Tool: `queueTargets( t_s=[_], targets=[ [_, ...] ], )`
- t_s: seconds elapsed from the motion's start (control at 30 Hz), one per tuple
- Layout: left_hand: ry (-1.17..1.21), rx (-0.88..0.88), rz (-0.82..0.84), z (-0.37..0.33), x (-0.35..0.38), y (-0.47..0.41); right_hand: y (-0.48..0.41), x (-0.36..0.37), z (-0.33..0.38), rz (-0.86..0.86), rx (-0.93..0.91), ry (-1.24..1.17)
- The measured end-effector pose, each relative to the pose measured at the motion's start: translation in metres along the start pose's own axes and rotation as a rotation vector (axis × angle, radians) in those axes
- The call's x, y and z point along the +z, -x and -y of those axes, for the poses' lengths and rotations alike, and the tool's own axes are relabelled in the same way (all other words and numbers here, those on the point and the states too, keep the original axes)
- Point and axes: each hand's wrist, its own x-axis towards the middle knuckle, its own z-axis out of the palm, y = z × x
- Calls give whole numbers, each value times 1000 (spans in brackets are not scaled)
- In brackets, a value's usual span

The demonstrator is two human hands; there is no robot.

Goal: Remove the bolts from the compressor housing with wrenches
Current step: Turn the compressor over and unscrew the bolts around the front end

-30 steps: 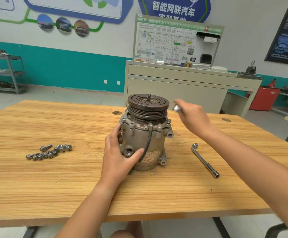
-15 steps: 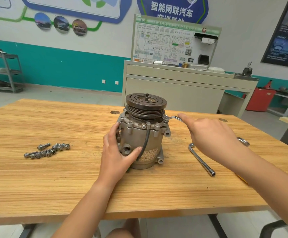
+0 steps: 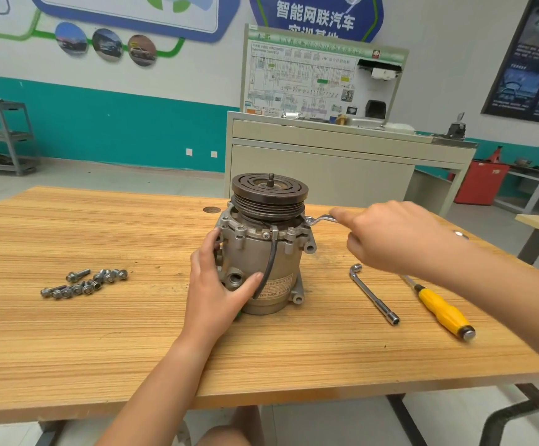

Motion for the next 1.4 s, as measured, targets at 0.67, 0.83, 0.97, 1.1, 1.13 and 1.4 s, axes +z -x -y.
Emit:
queueTargets(
  t_s=[0.67,0.83,0.97,1.1,1.13,1.4],
  targets=[
    [-15,5,-7,2,1,-1,-25,57,-11,-430,227,-798],
    [-11,2,-10,1,1,-1,27,31,-10,-190,238,-460],
    [-5,8,-12,1,0,-1,25,13,10,-61,215,-288],
    [0,14,-13,1,0,-1,19,-2,21,60,194,-152],
    [-2,17,-14,2,1,-1,18,-7,24,83,180,-111],
    [-4,10,-11,4,1,-1,13,-21,49,136,66,118]
  ],
)
